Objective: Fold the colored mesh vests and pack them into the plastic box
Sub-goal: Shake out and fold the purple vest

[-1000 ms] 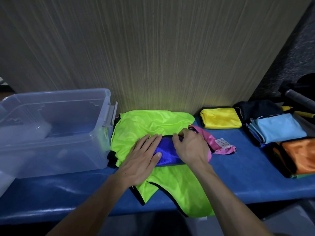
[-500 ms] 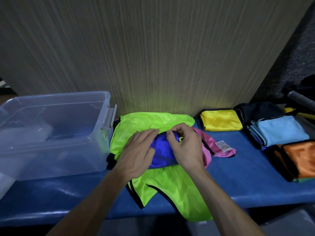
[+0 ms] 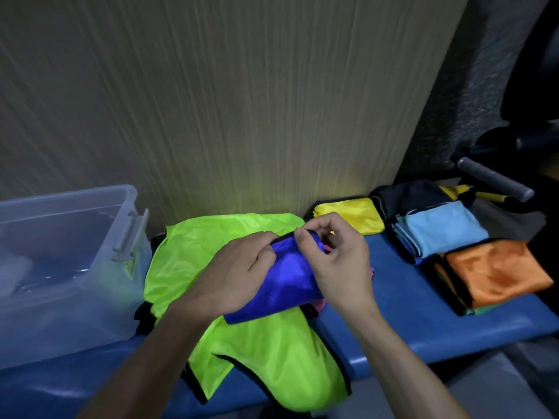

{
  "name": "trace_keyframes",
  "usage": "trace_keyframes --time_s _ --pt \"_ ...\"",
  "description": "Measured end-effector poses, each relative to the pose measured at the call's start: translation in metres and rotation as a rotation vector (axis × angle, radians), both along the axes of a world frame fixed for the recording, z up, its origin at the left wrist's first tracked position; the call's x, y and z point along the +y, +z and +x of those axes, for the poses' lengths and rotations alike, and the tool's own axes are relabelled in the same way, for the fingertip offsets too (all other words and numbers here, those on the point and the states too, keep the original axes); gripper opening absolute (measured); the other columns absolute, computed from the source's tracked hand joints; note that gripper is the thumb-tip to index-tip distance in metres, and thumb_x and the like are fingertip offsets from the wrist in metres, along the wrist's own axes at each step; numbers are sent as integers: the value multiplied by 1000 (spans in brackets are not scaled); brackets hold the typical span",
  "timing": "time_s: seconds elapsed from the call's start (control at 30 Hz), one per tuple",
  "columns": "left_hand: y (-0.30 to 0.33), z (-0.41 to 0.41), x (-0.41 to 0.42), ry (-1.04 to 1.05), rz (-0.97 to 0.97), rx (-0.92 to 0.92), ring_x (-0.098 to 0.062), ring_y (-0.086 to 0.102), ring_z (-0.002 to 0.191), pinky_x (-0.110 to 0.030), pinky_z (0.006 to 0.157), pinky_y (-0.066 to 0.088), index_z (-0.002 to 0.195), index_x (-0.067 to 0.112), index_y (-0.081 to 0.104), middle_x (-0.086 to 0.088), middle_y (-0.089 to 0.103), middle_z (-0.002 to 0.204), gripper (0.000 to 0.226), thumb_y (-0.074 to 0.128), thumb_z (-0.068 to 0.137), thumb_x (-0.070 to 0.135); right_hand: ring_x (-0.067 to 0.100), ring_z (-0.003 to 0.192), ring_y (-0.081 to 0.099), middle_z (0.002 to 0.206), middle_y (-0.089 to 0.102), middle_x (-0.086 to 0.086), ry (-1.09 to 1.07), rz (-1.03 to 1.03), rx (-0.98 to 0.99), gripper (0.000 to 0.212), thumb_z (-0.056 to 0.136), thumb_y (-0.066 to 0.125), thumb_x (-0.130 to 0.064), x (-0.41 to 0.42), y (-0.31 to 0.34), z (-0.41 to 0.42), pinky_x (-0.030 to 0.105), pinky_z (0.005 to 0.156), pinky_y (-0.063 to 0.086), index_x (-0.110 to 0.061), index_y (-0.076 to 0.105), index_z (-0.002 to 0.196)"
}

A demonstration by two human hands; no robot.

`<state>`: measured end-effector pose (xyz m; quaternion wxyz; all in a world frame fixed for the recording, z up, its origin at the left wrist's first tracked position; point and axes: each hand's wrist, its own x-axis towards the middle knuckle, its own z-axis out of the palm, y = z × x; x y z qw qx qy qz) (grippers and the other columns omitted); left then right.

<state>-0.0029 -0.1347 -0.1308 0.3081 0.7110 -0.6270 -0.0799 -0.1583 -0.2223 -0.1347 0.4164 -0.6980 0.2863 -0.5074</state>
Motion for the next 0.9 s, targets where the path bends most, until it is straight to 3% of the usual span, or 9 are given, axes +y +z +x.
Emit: trace_keyframes --time_s 0.1,0.2,0.27,0.37,0.47,0.57,0.67,0.77,0.9 --pt "3 -9 -25 -81 78 -56 -14 59 95 -39 88 47 113 22 62 7 65 103 39 28 98 36 6 80 61 85 66 -4 -60 203 77 17 89 78 -26 -24 -5 -17 17 72 45 -17 64 96" --pt "9 -6 -71 -159 101 -108 -22 60 101 -43 92 47 114 13 62 -2 67 107 51 23 97 41 12 86 58 105 61 -4 -129 311 219 35 91 73 -35 -47 -11 -35 23 82 49 -22 55 118" --pt "16 -5 -112 -194 87 -132 -29 61 96 -46 88 48 104 6 62 -10 67 99 53 23 95 41 11 103 51 127 51 -2 -165 235 302 49 92 71 -29 -55 -15 -48 25 96 43 -20 49 134" --pt "25 -12 -175 -189 81 -171 -32 62 97 -45 87 47 102 2 63 -16 69 100 47 28 94 32 17 121 45 135 41 1 -213 15 390 55 91 66 -24 -61 -14 -62 27 105 36 -16 45 141" --pt "22 -19 -226 -172 109 -178 -33 63 105 -44 91 46 108 1 65 -18 69 110 51 27 90 31 25 124 49 134 43 1 -215 -58 496 52 85 57 -32 -66 -13 -69 40 106 41 -17 51 135" --pt "3 -28 -257 -176 188 -244 -36 61 113 -43 96 45 116 2 65 -21 67 119 52 27 91 28 26 120 50 133 43 -1 -201 -64 579 43 91 61 -26 -75 -15 -71 42 102 44 -18 52 133" --pt "-23 -38 -268 -108 196 -370 -36 60 116 -46 96 48 132 11 57 -13 59 126 38 38 100 17 26 123 48 137 43 -3 -178 -100 709 43 95 59 -22 -87 -17 -71 42 102 43 -20 49 137" --pt "-44 -39 -262 -66 -2 -506 -35 61 108 -47 87 52 138 15 54 -8 58 124 38 51 101 15 24 138 38 156 33 -1 -156 -100 861 52 98 51 -18 -100 -19 -66 38 111 36 -17 40 149" --pt "-53 -36 -252 -107 -427 -649 -27 56 101 -41 80 50 116 18 71 -1 62 114 27 63 90 18 24 152 21 169 12 1 -87 -42 1034 65 99 48 -18 -111 -28 -55 35 120 26 -16 22 159"
